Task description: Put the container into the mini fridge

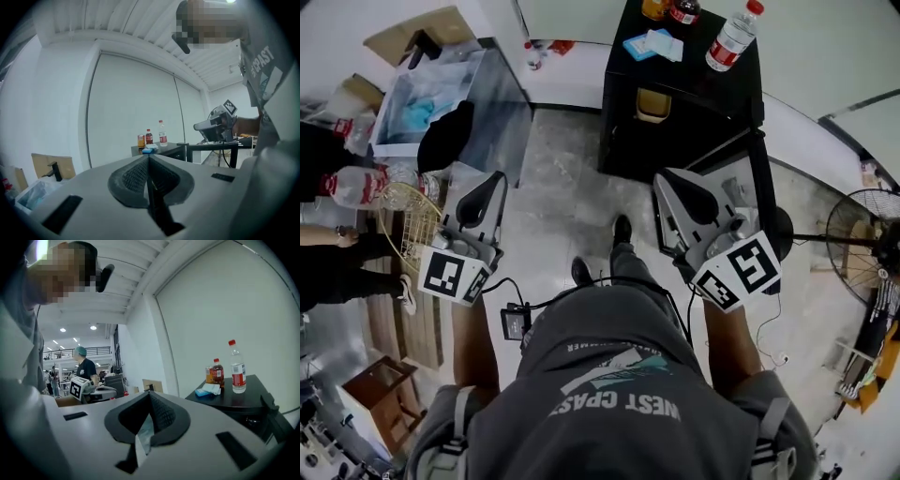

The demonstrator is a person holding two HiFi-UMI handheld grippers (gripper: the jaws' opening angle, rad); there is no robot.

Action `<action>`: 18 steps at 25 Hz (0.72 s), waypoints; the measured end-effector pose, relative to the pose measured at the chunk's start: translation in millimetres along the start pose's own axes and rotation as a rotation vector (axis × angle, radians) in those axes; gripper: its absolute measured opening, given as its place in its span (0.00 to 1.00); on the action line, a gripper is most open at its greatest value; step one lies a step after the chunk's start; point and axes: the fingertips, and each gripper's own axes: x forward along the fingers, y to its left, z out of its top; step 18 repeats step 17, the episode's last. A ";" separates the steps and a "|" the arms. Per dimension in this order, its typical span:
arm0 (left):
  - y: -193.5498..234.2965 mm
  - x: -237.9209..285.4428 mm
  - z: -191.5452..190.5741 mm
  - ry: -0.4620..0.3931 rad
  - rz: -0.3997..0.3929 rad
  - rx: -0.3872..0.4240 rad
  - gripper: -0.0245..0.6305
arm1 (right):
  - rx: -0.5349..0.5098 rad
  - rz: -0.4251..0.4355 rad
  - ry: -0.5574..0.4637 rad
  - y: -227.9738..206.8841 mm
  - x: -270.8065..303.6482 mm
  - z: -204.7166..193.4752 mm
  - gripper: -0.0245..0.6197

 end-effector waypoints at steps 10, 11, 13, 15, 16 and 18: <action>0.4 -21.6 -7.0 -0.037 -0.022 0.006 0.06 | -0.058 -0.071 -0.064 24.8 -37.7 18.6 0.08; -3.5 -22.2 -8.6 -0.044 -0.026 0.013 0.06 | -0.060 -0.080 -0.072 24.9 -44.4 15.1 0.08; -11.1 -21.7 -13.9 -0.052 -0.032 0.030 0.06 | -0.059 -0.093 -0.089 22.9 -55.4 4.8 0.08; -15.8 -19.9 -24.7 -0.049 -0.031 0.043 0.06 | -0.050 -0.090 -0.097 18.3 -59.0 -11.1 0.08; -17.8 -18.9 -31.0 -0.046 -0.029 0.048 0.06 | -0.044 -0.086 -0.098 15.8 -59.4 -19.8 0.08; -19.7 -18.0 -37.6 -0.043 -0.026 0.052 0.06 | -0.038 -0.081 -0.098 13.2 -59.5 -28.7 0.08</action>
